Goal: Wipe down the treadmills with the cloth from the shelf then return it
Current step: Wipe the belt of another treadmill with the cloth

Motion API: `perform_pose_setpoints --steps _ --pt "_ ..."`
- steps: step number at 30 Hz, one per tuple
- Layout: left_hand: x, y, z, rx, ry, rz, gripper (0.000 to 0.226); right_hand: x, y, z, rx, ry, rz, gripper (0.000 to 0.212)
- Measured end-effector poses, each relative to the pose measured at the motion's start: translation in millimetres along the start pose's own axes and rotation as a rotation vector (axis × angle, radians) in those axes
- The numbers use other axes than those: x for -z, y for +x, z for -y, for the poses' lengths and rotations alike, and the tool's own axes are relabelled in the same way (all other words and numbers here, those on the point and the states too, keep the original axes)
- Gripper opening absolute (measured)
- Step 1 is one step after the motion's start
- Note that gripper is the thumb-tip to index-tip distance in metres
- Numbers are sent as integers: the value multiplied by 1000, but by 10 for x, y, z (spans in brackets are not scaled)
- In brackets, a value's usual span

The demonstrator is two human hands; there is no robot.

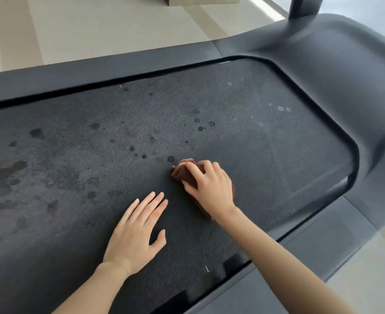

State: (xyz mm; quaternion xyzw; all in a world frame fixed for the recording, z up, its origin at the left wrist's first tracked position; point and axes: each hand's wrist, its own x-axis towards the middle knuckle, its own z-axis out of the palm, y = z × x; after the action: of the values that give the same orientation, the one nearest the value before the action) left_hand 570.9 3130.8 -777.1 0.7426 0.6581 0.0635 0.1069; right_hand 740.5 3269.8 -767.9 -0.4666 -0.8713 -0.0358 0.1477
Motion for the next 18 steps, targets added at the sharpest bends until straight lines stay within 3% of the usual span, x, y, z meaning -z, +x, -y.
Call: perform_pose_setpoints --steps 2,6,9,12,18 --pt "1 -5 7 8 -23 -11 61 73 59 -320 -32 0 15 37" --pt "-25 -6 25 -10 -45 -24 60 189 90 -1240 -440 -82 27 41" --pt "-62 -2 40 -17 -40 -37 60 225 -110 -1426 -637 -99 0 42" --pt "-48 -22 24 -17 -38 -39 61 277 -333 -940 -591 -94 10 41" --pt "39 -23 -74 17 -53 -45 59 365 -1174 319 -204 40 27 40"
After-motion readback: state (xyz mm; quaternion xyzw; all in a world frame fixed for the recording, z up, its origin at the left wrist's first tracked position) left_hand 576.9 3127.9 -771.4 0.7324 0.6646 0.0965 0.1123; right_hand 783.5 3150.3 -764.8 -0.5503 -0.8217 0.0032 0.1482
